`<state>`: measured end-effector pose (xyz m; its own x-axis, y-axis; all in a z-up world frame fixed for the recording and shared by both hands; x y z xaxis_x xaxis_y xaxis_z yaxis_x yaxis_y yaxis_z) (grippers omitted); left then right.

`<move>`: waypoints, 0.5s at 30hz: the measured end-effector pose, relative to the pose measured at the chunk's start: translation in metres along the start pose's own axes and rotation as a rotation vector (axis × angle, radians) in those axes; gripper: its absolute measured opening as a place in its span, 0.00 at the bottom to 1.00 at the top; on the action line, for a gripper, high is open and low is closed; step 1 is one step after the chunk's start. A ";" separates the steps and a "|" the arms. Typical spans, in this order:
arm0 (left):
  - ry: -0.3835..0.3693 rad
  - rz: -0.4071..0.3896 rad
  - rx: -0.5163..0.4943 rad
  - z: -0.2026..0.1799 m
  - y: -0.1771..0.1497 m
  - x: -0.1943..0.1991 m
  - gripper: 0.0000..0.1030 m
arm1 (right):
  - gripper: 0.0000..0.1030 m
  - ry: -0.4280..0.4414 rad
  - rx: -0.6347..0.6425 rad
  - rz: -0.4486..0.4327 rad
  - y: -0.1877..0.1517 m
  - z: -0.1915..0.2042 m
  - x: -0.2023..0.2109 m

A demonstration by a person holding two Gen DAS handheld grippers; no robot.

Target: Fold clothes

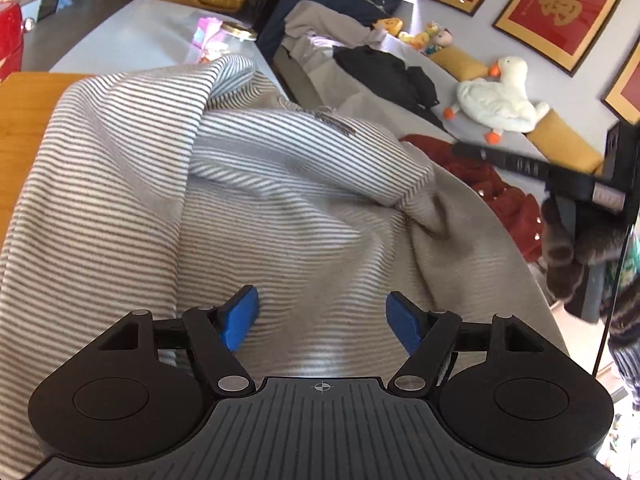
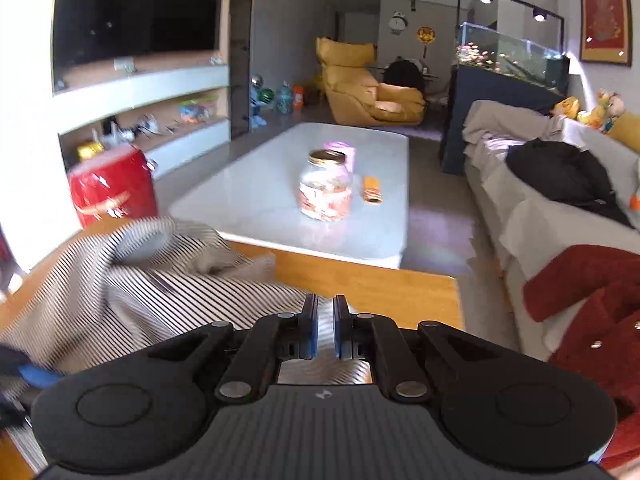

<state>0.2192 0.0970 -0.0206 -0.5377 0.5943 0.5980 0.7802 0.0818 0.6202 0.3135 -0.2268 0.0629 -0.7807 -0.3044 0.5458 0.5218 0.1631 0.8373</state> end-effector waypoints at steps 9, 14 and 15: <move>-0.066 0.053 0.059 -0.012 -0.030 0.021 0.78 | 0.53 0.247 -0.215 0.255 0.044 0.067 -0.127; -0.105 0.053 0.131 -0.003 -0.028 0.024 0.78 | 0.10 0.251 -0.063 0.255 0.059 0.120 -0.166; -0.115 0.053 0.140 0.000 -0.029 0.025 0.77 | 0.10 0.245 0.004 0.191 0.067 0.131 -0.162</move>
<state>0.1836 0.1091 -0.0233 -0.4612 0.6876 0.5607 0.8475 0.1543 0.5079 0.4297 -0.0434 0.0351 -0.5619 -0.4850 0.6701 0.6498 0.2424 0.7204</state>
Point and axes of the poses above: each gripper's, at about its wrist camera, not at the fingertips, and x roughly against the way its jaws point, z to its left, y to its top, the point moved 1 cm from there along -x, roughly the way its jaws point, and after that the axes turned 2 degrees about -y, right-handed, at the moved point
